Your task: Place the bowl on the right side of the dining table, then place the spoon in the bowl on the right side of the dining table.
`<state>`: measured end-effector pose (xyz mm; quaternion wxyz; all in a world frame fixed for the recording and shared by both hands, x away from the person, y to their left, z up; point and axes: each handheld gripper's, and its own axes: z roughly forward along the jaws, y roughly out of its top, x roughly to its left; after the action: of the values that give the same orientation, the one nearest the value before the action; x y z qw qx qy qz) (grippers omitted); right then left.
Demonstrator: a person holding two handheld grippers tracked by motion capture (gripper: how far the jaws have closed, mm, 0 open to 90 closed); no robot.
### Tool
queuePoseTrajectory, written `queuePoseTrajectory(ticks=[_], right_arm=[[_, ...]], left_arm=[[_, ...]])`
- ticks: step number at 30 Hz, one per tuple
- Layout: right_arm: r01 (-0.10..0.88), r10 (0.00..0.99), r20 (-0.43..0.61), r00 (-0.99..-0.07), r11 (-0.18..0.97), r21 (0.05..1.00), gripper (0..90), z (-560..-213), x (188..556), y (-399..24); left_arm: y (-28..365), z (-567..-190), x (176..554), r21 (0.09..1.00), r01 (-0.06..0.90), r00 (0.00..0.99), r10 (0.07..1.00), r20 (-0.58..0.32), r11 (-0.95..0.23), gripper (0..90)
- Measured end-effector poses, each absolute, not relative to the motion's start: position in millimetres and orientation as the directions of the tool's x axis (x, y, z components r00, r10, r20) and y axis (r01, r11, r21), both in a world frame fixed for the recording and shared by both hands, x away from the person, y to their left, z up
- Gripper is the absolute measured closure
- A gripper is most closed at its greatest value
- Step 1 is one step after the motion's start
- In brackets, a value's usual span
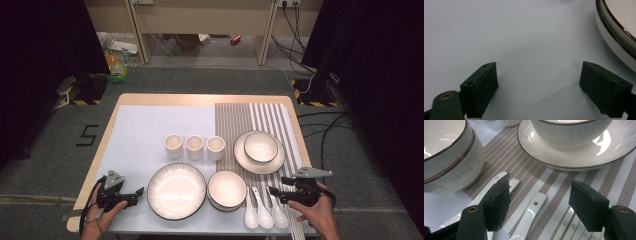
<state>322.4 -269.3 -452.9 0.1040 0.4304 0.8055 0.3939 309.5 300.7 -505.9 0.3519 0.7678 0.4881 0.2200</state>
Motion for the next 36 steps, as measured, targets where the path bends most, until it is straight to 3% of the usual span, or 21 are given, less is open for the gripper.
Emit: queuePoseTrajectory(ticks=[21, 36], right_arm=[[0.627, 0.773, 0.187, -0.606, 0.32, 0.71, 35.1, -459, 315, -270], [0.648, 0.765, 0.215, -0.607, 0.319, 0.692, 48.6, -466, 312, -273]], left_arm=[[301, -506, 309, 0.755, 0.594, 0.426, 0.904, -0.004, -0.277, 13.9], [301, -506, 310, 0.753, 0.598, 0.427, 0.904, -0.01, -0.274, 13.7]])
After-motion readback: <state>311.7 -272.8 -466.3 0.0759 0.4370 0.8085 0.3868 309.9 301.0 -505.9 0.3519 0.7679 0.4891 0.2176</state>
